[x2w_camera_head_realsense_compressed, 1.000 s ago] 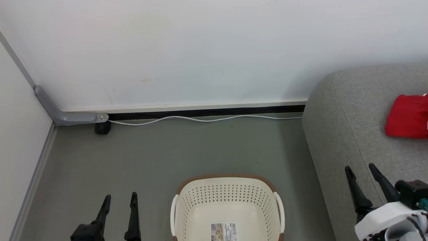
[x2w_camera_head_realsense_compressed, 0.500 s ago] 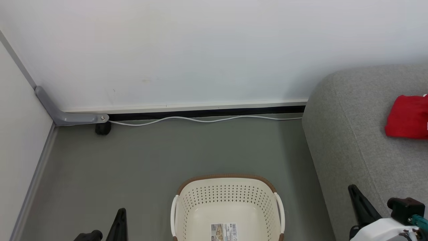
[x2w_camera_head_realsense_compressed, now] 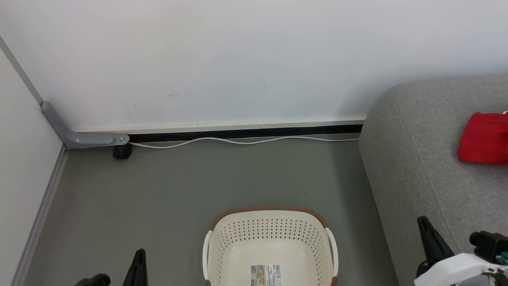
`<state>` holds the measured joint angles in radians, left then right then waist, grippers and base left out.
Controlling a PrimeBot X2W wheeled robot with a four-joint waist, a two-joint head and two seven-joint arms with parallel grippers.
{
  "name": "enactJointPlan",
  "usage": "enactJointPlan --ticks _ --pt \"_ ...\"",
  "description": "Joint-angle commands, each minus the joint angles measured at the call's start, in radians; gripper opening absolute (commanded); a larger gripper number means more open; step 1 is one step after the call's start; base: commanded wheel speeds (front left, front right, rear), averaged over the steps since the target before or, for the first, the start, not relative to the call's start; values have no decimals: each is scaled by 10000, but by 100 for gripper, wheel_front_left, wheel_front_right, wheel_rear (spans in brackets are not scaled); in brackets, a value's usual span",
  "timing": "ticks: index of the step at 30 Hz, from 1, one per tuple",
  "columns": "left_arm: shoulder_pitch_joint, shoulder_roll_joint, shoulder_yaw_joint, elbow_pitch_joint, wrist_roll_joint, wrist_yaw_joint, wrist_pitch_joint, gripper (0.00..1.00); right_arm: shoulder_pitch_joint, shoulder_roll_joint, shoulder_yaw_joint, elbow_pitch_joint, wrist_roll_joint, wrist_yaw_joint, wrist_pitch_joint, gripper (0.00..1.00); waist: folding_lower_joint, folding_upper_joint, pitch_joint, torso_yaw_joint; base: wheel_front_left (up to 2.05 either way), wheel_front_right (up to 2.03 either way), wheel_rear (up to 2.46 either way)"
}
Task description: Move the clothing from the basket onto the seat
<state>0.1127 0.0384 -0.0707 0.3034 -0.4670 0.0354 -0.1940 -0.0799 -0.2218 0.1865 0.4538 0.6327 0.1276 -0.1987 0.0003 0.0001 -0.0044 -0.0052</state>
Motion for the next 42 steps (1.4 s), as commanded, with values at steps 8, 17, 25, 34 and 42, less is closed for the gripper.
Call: enactJointPlan --ticks 8,17,25,34,42 --pt "-611 53 287 -298 -1106 -199 260 0 -329 17 -357 -462 964 9 306 0 -2 -1 7 5 0 0 0" --pt "-761 59 433 -324 -2075 -337 525 0 -324 176 -607 -615 1790 11 571 0 -2 -1 13 9 0 0 0" --pt "-895 64 564 -348 -2939 -459 760 0 -320 319 -830 -751 2526 13 807 0 -2 -1 19 13 0 0 0" --pt "-1029 70 695 -372 -3803 -582 996 0 -316 461 -1052 -888 3263 15 1044 0 -2 -1 25 17 0 0 0" --pt "-1163 75 826 -395 -4667 -704 1232 0 -312 603 -1275 -1024 3999 16 1281 0 -2 -1 30 21 0 0 0"
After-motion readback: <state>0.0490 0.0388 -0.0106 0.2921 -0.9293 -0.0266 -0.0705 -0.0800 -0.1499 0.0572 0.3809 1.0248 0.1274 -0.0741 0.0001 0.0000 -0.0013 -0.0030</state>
